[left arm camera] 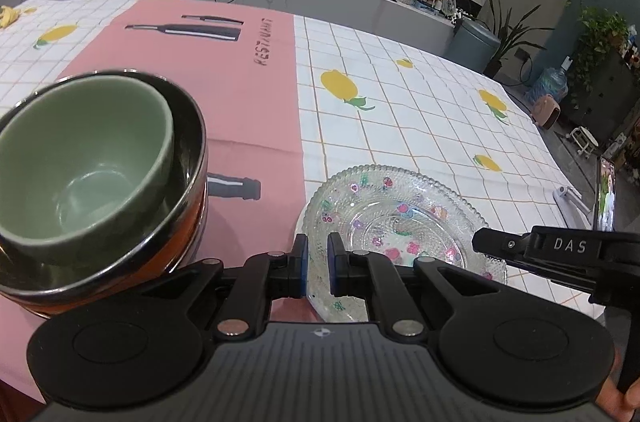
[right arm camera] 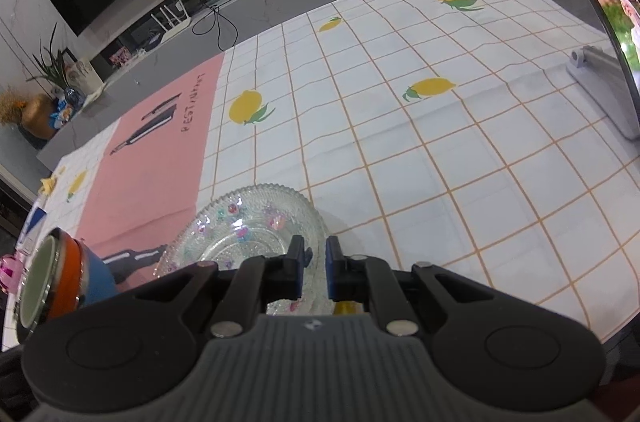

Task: Organize plates and bowls
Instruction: 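Open both grippers and release the clear glass plate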

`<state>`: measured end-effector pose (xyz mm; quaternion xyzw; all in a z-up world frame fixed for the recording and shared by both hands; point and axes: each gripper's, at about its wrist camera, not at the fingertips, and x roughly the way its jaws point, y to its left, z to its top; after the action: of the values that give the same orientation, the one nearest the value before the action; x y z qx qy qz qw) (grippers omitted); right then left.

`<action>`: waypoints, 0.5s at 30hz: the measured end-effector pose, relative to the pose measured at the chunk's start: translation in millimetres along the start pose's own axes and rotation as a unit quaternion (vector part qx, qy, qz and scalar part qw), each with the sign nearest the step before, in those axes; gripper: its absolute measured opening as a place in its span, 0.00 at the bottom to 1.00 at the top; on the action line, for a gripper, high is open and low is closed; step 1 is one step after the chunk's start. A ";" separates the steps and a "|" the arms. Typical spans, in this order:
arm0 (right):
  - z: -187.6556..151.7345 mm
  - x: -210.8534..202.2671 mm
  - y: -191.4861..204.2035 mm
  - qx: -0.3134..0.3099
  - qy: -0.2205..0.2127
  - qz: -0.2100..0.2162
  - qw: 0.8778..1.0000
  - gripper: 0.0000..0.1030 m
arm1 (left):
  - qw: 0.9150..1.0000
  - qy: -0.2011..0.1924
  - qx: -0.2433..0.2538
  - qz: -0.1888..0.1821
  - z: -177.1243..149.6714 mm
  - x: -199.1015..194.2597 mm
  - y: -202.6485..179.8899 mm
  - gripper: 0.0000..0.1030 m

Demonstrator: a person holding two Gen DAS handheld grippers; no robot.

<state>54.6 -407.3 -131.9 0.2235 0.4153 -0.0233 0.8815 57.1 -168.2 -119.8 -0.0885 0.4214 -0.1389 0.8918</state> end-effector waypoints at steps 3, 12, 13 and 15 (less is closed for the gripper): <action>-1.1 1.2 0.1 0.000 -0.004 -0.002 1.000 0.09 | 1.000 -0.006 0.003 0.004 -0.6 -0.3 -0.9 0.10; -6.6 2.6 16.6 -0.053 -0.018 -0.037 0.998 0.10 | 1.000 -0.007 0.004 0.005 -1.9 -1.5 -0.5 0.10; -7.2 3.1 17.9 -0.058 -0.018 -0.041 0.997 0.10 | 1.000 -0.007 0.004 0.005 -1.8 -1.9 -0.4 0.10; -8.9 4.1 19.8 -0.063 -0.016 -0.048 0.997 0.12 | 1.000 -0.008 0.003 0.001 -0.9 -2.6 0.4 0.10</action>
<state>55.2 -385.2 -132.4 0.1468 0.4124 -0.0428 0.8981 54.9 -167.0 -118.6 -0.0866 0.4136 -0.1384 0.8957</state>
